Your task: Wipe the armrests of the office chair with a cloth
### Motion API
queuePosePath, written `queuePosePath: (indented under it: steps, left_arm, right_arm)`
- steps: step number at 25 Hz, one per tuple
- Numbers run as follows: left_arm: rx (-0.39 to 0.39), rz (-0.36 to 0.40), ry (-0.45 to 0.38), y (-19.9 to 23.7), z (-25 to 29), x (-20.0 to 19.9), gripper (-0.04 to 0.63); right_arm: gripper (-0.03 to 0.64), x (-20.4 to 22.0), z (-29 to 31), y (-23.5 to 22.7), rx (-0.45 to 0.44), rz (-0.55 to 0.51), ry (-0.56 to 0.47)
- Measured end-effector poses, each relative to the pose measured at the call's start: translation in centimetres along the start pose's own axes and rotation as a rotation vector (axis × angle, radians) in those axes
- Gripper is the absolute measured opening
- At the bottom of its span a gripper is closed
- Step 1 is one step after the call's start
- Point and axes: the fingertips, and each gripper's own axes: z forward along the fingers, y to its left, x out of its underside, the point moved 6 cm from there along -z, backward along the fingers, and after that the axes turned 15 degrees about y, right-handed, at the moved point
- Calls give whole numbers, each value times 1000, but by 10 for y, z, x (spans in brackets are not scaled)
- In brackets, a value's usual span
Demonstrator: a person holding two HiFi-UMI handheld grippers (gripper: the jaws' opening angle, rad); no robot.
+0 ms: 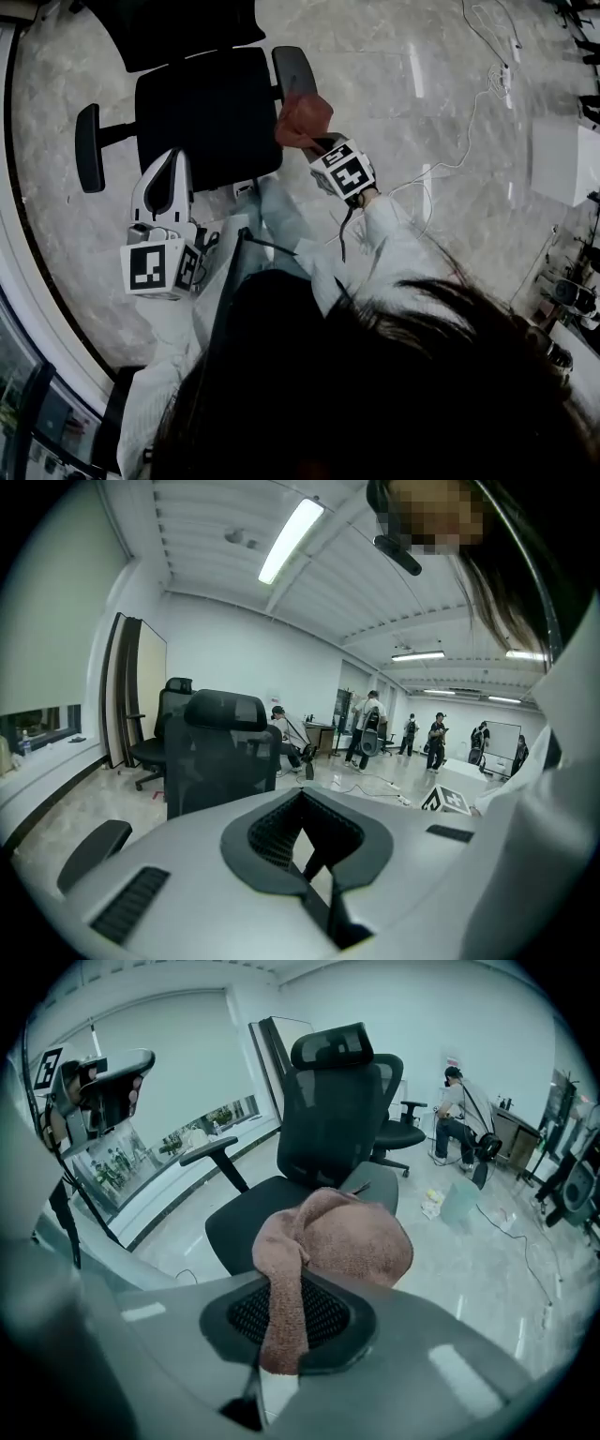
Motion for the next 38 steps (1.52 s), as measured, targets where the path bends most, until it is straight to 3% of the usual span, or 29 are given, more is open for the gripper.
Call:
queuePosePath:
  steps: [4,7,19,25,29,38]
  left_arm:
    - [-3,-5,6,2,1,6,3]
    - [-47,-38,10,13,-7,14,3]
    - [-266,-188,15,67,-56,50,3]
    - [-305,-206,10,78,-70,59,3]
    - [-289,-199,-1,75,-73,57,3]
    - [-180,-98,-55,63,-54,20,3]
  right_arm:
    - [25,-4,4,-10,-17,15,2]
    - [25,-22,1,-28,-33,66,-21]
    - [25,-144,38,-96,87,-35,68]
    - [25,-180,52,-117,123,42,67]
    - [25,-169,47,-107,88,100,65]
    - [25,-72,22,-39,5,37,49]
